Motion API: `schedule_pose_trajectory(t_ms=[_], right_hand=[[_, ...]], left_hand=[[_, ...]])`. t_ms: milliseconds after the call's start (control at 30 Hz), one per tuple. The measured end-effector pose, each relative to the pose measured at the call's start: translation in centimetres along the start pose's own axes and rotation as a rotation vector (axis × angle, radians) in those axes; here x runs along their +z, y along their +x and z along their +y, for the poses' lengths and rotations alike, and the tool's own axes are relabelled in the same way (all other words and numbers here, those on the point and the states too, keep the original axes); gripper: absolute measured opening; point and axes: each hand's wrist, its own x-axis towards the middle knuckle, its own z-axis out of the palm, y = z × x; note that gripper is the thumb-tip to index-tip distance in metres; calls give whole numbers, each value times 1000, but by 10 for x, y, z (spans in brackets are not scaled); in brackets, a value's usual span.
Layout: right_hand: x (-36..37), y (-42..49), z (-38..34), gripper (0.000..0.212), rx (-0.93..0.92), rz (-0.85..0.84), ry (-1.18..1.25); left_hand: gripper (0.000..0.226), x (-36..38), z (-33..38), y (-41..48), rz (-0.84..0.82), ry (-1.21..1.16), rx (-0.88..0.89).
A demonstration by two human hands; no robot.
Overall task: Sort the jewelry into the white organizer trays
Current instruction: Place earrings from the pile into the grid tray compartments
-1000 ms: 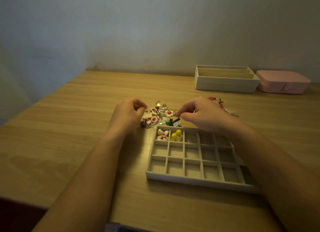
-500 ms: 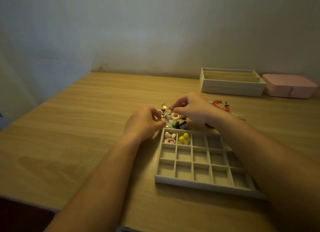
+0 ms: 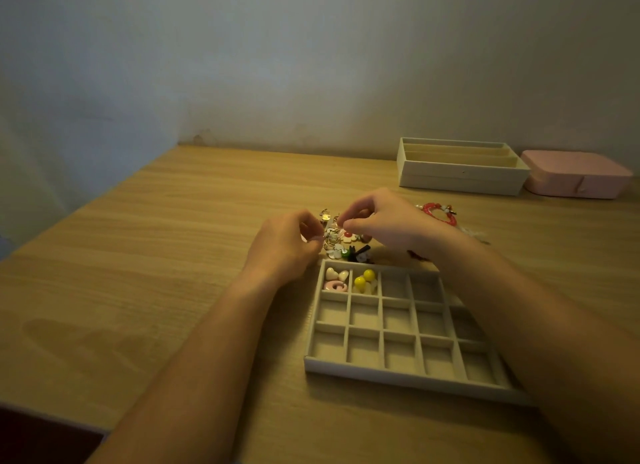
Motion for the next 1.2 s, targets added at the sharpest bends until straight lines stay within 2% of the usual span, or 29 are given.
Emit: schedule_pose_trajectory(t_ms=[133,233,333,467,567,667,800,900,1000,1200], right_hand=[[-8,-18,-8,20,30,-30,25],[-14,-38,-9,24,15,-29,99],[-18,-54,-8,29,5,-24,179],[-22,-67,-8,24,-4,45,356],[-27,-77,-5,26,-10,142,422],[-32,-87,-3,25,9,169,513],[-37,-95,0,22,26,186,580],[-37,-100,6,27,65,235,627],[-37,-101,8,30,77,305,656],[-31,-102,9,20,35,339,648]], left_hand=[[12,-7,10,-2,57,-293,13],[14,-13,23,-7,27,-502,54],[15,-15,35,-11,-45,-602,94],[20,-18,53,-13,-164,-593,131],[23,-24,68,-9,-217,-539,178],[28,-26,79,-6,-250,-513,193],[17,-17,82,-2,-296,-495,170],[36,-8,82,-5,-393,-503,159],[37,-2,80,-9,-486,-546,169],[34,-2,75,-13,-403,-732,153]])
